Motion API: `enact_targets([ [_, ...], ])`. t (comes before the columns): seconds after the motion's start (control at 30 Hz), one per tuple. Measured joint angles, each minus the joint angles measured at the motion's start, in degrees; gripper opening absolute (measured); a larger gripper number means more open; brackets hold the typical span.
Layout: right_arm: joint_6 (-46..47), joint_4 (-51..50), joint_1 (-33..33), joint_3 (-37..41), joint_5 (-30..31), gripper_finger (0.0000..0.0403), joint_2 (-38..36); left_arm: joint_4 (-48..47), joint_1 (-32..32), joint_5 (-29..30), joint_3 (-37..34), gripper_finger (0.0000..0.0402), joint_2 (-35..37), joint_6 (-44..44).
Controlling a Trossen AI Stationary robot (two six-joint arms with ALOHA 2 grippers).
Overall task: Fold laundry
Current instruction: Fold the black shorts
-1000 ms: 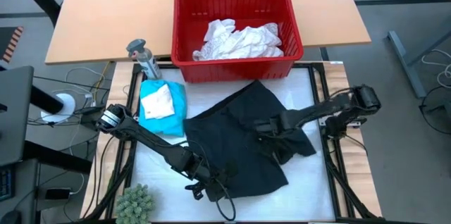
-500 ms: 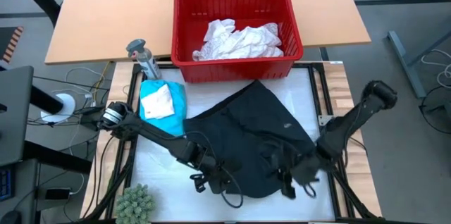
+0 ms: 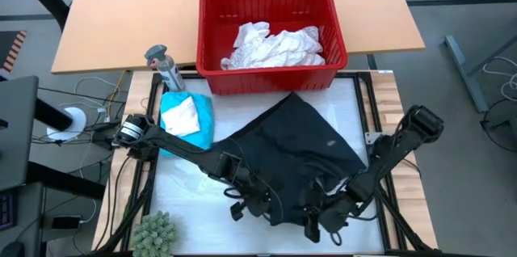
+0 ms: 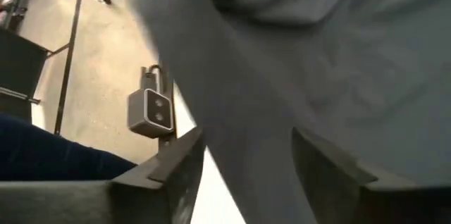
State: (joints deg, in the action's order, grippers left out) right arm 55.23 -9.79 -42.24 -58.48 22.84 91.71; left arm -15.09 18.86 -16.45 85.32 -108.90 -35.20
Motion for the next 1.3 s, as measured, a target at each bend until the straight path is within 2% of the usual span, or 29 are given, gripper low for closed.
enact_targets([
  [0.1,0.3,1.3,0.5,0.0,-0.1,0.0266,1.5,-0.4,-0.6,-0.4,0.0,0.0,0.0,0.6],
  [0.43,-1.1,4.1,1.0,-0.1,1.2,0.0269,-0.2,-0.5,-1.4,-1.8,-0.9,0.0,-2.4,1.6],
  [0.73,-1.7,4.2,0.2,-0.2,1.1,0.0269,1.6,3.6,-2.5,0.1,-0.8,0.0,-4.1,1.9],
  [0.9,-1.7,3.9,0.7,-0.2,1.2,0.0269,2.5,5.8,-3.0,-2.6,-0.9,0.0,-4.1,4.5],
  [1.3,-5.9,3.4,2.5,-0.2,1.1,0.0269,3.2,7.9,-3.4,-2.8,-0.9,0.0,-4.8,3.6],
])
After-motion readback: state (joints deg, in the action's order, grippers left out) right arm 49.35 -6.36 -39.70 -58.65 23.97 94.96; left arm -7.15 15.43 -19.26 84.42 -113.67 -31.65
